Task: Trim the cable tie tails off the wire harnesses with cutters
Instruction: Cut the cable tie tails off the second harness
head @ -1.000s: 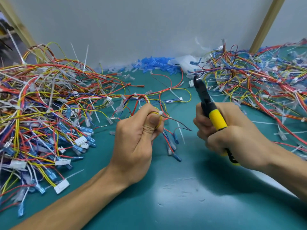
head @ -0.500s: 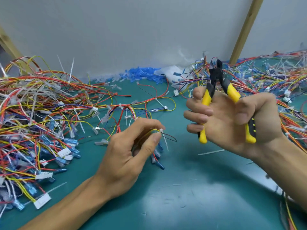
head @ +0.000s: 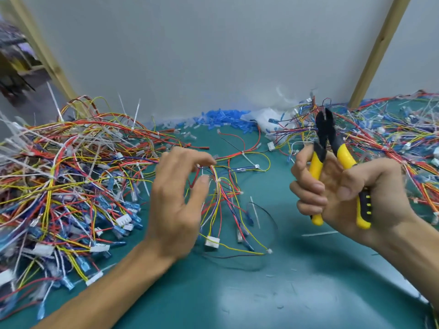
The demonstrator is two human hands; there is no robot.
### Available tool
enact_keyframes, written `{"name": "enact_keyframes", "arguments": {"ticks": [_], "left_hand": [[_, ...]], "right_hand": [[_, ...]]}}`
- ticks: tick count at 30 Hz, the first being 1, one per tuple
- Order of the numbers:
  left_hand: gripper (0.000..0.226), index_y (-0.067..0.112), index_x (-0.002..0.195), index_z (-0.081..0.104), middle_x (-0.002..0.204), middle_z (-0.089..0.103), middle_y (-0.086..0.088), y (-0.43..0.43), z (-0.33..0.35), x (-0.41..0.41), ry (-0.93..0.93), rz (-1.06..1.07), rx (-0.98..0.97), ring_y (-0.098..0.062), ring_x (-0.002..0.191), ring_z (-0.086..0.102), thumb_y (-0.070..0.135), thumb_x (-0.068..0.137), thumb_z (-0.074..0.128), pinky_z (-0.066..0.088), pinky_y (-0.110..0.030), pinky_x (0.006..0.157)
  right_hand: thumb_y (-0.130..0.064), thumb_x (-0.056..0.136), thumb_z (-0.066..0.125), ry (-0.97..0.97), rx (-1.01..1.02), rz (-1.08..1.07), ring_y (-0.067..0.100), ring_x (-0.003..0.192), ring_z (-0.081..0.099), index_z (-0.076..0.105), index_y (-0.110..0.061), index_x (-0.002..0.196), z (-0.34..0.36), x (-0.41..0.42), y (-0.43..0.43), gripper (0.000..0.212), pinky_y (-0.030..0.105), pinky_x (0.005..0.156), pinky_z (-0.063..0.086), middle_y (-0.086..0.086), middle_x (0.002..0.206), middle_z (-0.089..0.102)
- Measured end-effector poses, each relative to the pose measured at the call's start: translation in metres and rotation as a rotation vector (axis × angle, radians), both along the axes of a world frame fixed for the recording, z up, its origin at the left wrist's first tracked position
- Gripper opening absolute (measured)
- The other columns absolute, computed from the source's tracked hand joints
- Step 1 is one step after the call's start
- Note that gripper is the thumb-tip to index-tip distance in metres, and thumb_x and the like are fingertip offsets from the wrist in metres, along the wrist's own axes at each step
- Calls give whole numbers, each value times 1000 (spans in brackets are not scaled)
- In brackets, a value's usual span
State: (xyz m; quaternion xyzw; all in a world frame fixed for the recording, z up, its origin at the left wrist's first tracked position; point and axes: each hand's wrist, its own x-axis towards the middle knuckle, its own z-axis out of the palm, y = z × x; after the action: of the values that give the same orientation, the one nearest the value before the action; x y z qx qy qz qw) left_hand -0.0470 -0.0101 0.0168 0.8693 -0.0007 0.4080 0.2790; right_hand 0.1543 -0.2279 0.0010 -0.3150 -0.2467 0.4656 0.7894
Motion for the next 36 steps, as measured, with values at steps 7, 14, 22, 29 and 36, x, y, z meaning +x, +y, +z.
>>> {"name": "enact_keyframes", "arguments": {"ticks": [7,14,22,29,36], "left_hand": [[16,25,109,76,96,77,5,35,-9,11,350,409,116,-28,96,72,22,94,71,55,-39,77],[32,0,115,78,107,72,-7,18,8,3,-304,82,306,-24,92,70,-1,95,52,57,-35,77],[36,15,121,78,115,71,-6,33,8,-3,-365,165,575,-32,100,65,0,89,69,47,-53,86],[11,4,99,69,118,73,-12,45,19,2,-457,193,538,-33,104,69,-4,99,61,52,-50,89],[23,4,109,53,110,65,-25,45,39,6,-433,58,588,-34,94,67,-15,96,56,56,-39,84]], "right_hand": [[-7,50,59,-268,-51,159,27,60,48,57,5,106,13,-28,-3,58,41,62,46,17,81,50],[10,47,50,-772,-225,155,36,78,69,63,-3,134,27,-57,-3,89,33,60,51,13,121,73],[12,59,57,-805,-209,412,22,68,58,62,-9,142,30,-76,1,85,38,60,40,8,75,63],[-6,54,64,-751,-242,278,32,84,69,66,-3,130,29,-70,4,76,29,63,48,7,135,67],[-12,55,69,-943,-404,271,31,64,62,76,-17,114,27,-75,4,60,27,51,46,21,105,66]]}}
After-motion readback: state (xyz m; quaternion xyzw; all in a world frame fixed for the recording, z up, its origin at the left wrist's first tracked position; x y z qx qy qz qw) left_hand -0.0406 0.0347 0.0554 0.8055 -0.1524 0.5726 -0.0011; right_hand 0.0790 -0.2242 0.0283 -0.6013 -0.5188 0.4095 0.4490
